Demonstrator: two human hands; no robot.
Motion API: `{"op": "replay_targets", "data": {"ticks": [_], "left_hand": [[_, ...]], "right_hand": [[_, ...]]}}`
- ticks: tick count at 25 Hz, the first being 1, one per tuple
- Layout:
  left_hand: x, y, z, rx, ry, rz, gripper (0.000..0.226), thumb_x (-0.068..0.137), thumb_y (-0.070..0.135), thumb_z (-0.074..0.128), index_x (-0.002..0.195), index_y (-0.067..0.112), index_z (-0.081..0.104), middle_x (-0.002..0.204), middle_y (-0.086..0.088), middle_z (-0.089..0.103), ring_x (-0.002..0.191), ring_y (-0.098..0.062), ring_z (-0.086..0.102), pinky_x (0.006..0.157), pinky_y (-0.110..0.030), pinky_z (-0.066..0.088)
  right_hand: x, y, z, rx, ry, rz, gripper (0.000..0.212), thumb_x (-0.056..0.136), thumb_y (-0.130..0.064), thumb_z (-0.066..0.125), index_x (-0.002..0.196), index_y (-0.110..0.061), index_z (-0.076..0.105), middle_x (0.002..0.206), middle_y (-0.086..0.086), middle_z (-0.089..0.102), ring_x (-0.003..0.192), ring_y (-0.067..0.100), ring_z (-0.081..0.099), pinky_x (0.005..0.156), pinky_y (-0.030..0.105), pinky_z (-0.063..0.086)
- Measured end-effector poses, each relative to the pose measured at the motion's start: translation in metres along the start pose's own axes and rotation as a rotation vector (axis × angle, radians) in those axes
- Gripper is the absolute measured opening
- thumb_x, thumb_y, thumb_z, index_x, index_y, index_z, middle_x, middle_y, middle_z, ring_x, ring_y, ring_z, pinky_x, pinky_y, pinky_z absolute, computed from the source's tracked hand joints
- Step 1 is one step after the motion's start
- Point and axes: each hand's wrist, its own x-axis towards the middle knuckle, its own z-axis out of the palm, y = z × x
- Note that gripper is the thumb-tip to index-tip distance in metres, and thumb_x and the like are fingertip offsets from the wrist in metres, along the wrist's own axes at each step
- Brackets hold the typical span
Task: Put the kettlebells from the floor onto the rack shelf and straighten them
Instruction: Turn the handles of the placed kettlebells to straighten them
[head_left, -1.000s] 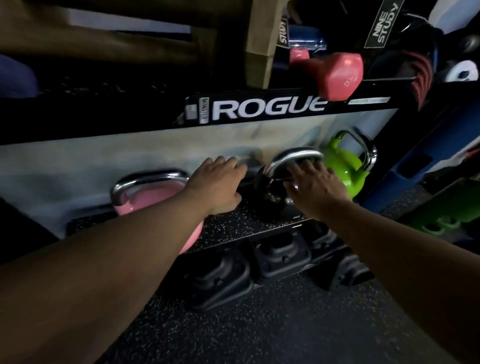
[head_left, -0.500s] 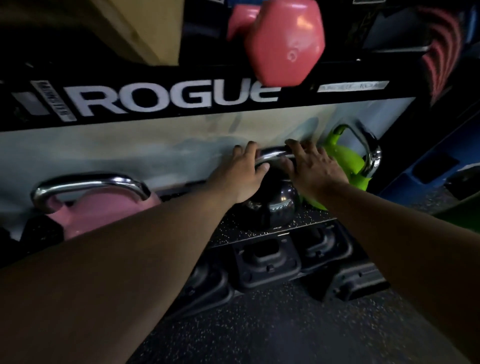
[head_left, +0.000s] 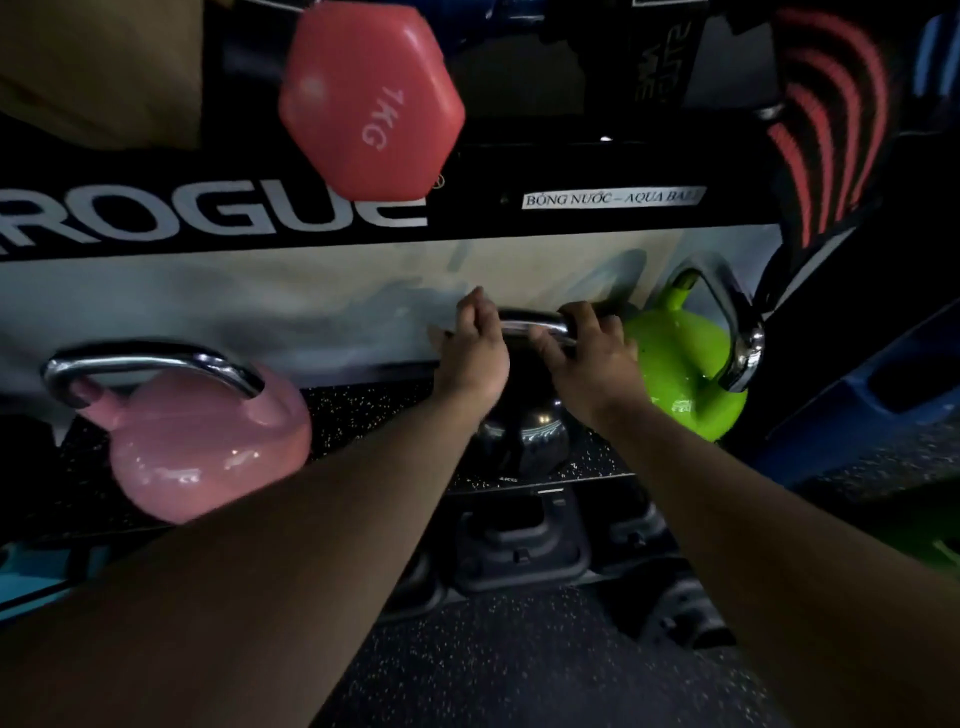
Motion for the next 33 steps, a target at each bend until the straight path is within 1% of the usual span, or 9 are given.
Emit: {"op": "replay_targets", "data": {"ticks": [2, 6, 9, 12, 15, 19, 26, 29, 33], "left_hand": [[0.011, -0.002, -0.007, -0.074, -0.057, -0.020, 0.061, 0.098, 0.057, 0.034, 0.152, 0.040, 0.012, 0.160, -0.017, 0.015, 0.140, -0.036, 0.033, 0.111, -0.042, 0.032], [-0.006, -0.019, 0.007, -0.192, -0.032, 0.018, 0.062, 0.099, 0.053, 0.037, 0.150, 0.022, 0.019, 0.139, -0.004, 0.046, 0.125, -0.021, 0.047, 0.087, -0.022, 0.034], [0.018, -0.010, 0.005, -0.167, -0.075, -0.001, 0.064, 0.100, 0.055, 0.026, 0.153, 0.022, 0.015, 0.152, -0.009, 0.038, 0.137, -0.027, 0.038, 0.106, -0.034, 0.033], [0.023, -0.013, 0.002, -0.141, -0.171, 0.071, 0.066, 0.098, 0.056, 0.030, 0.155, 0.024, 0.014, 0.155, -0.006, 0.037, 0.139, -0.020, 0.035, 0.108, -0.033, 0.029], [0.008, -0.019, 0.013, -0.225, -0.147, 0.157, 0.058, 0.098, 0.053, 0.038, 0.148, 0.025, 0.030, 0.143, -0.003, 0.051, 0.130, -0.017, 0.047, 0.097, -0.028, 0.034], [0.034, -0.010, 0.005, -0.220, -0.254, 0.123, 0.062, 0.100, 0.052, 0.031, 0.155, 0.026, 0.015, 0.158, -0.003, 0.032, 0.141, -0.020, 0.033, 0.109, -0.028, 0.024], [0.042, -0.016, 0.005, -0.181, -0.255, 0.136, 0.061, 0.101, 0.054, 0.024, 0.155, 0.030, 0.011, 0.161, -0.003, 0.023, 0.144, -0.022, 0.028, 0.102, -0.023, 0.019], [0.044, -0.017, 0.001, -0.164, -0.226, 0.180, 0.059, 0.100, 0.055, 0.025, 0.154, 0.030, 0.018, 0.159, -0.003, 0.030, 0.142, -0.020, 0.032, 0.102, -0.022, 0.020], [0.042, -0.025, 0.005, -0.155, -0.220, 0.162, 0.064, 0.094, 0.066, 0.022, 0.151, 0.037, 0.022, 0.157, 0.000, 0.034, 0.143, -0.023, 0.031, 0.118, -0.049, 0.017]], "right_hand": [[-0.007, 0.012, -0.003, 0.036, 0.001, -0.029, 0.043, 0.093, -0.052, 0.048, 0.130, -0.030, 0.048, 0.123, 0.016, 0.052, 0.113, 0.040, 0.047, 0.095, 0.043, 0.039], [-0.011, 0.020, -0.014, 0.460, -0.132, 0.091, 0.029, 0.088, -0.052, 0.058, 0.110, -0.032, 0.059, 0.098, -0.003, 0.067, 0.093, 0.018, 0.062, 0.079, 0.028, 0.045], [-0.025, 0.010, 0.005, 0.538, -0.046, 0.100, 0.027, 0.097, -0.046, 0.045, 0.119, -0.035, 0.055, 0.105, -0.004, 0.066, 0.099, 0.010, 0.061, 0.083, 0.023, 0.043], [-0.044, 0.012, 0.011, 0.619, -0.084, 0.077, 0.021, 0.099, -0.048, 0.038, 0.115, -0.047, 0.052, 0.086, -0.015, 0.064, 0.075, -0.005, 0.059, 0.067, 0.016, 0.043], [-0.044, 0.011, 0.011, 0.764, -0.134, 0.133, 0.030, 0.099, -0.053, 0.035, 0.126, -0.057, 0.048, 0.112, -0.006, 0.065, 0.090, 0.005, 0.062, 0.081, 0.034, 0.049], [-0.041, -0.008, 0.026, 0.917, -0.145, 0.150, 0.040, 0.103, -0.046, 0.028, 0.141, -0.049, 0.038, 0.144, -0.012, 0.047, 0.117, -0.002, 0.050, 0.082, 0.011, 0.044], [-0.043, -0.027, 0.044, 1.036, -0.086, 0.197, 0.041, 0.103, -0.042, 0.029, 0.143, -0.047, 0.035, 0.145, -0.012, 0.046, 0.123, 0.002, 0.044, 0.098, 0.021, 0.035], [-0.044, -0.033, 0.049, 1.054, -0.161, 0.175, 0.042, 0.103, -0.044, 0.028, 0.145, -0.051, 0.028, 0.144, -0.016, 0.043, 0.101, -0.021, 0.051, 0.085, 0.010, 0.038], [-0.046, -0.029, 0.044, 1.047, -0.168, 0.163, 0.042, 0.102, -0.044, 0.032, 0.144, -0.050, 0.031, 0.137, -0.020, 0.048, 0.102, -0.024, 0.050, 0.083, 0.008, 0.042]]}}
